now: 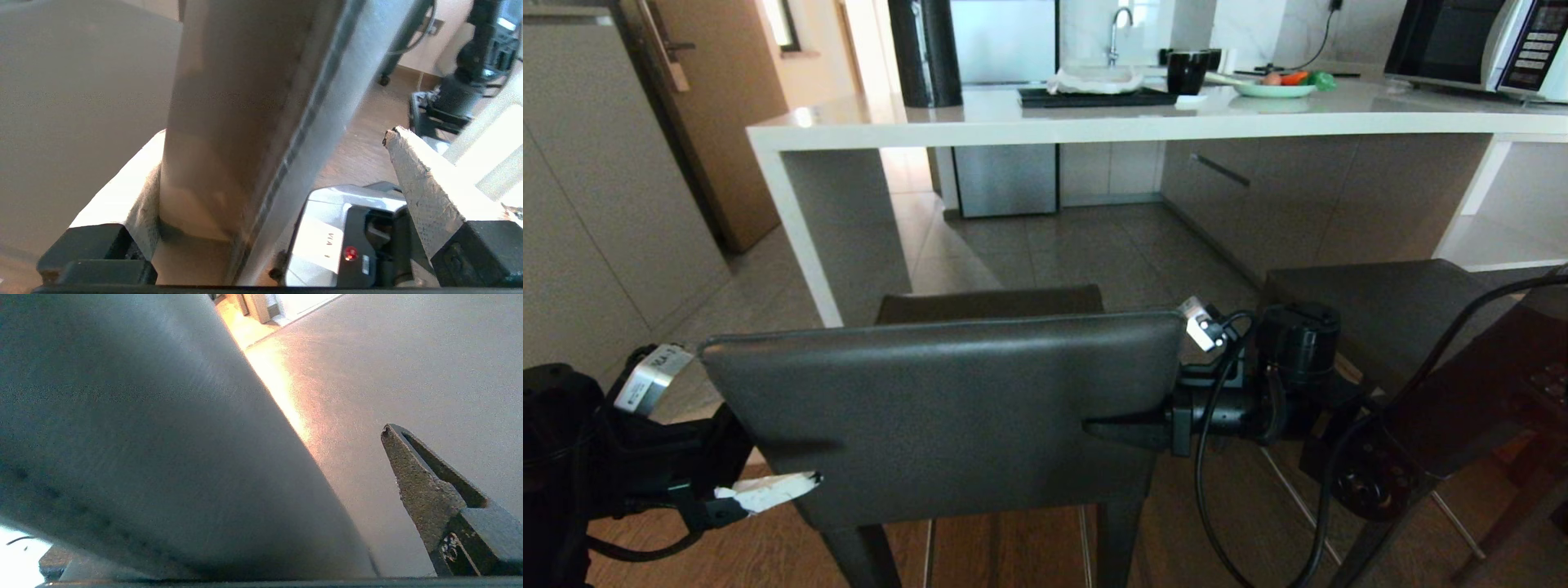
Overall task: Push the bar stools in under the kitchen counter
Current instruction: Push the gray chair back under the dining table
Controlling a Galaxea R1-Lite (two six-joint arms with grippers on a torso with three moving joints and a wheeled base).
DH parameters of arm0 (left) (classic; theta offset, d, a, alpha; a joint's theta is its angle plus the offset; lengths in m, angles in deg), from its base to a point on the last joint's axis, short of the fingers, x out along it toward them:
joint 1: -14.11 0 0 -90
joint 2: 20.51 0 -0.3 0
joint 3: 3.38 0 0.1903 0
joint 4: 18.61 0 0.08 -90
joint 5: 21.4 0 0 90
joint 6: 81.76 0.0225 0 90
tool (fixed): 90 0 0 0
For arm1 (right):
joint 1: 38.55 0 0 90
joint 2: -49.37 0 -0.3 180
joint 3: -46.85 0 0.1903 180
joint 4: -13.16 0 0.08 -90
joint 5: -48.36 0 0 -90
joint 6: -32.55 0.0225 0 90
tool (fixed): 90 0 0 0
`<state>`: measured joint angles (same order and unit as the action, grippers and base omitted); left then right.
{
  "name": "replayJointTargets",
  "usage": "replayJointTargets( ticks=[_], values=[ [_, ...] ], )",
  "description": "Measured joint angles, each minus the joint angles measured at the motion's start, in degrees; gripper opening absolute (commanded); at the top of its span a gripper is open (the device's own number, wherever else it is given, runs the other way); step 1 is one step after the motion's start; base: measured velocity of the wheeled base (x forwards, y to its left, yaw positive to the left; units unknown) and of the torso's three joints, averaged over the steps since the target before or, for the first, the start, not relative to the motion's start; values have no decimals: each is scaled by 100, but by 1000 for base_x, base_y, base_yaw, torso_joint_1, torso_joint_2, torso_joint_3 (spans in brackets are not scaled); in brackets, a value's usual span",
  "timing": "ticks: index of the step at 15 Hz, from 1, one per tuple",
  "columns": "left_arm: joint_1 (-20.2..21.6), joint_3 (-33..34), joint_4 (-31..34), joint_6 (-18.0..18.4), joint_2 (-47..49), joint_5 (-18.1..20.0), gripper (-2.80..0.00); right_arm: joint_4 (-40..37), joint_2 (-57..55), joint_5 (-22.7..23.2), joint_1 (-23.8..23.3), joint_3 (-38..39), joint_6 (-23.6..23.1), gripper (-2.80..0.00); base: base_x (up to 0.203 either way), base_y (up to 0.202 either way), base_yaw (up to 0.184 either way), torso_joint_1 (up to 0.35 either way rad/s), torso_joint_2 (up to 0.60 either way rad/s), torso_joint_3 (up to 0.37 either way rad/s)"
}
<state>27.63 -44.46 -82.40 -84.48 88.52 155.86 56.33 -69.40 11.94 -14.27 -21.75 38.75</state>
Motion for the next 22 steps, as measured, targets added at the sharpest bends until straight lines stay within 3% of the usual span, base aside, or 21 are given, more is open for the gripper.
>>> replayJointTargets(
  ticks=[6,13,16,22],
  values=[
    [-71,-15,-2,29,-22,-1,0,16,-5,-4,-3,-26,2,0,159,0,2,4,3,3],
    [-75,35,0,29,-62,-8,0,-72,-55,14,0,-414,24,0,0,0,0,0,0,0],
    [-77,0,-2,33,-44,-50,0,-25,-240,-453,57,-882,179,0,0,0,0,0,0,0],
    [-152,-219,-2,2,88,5,0,228,-352,-463,191,-630,194,0,0,0,0,0,0,0]
  ],
)
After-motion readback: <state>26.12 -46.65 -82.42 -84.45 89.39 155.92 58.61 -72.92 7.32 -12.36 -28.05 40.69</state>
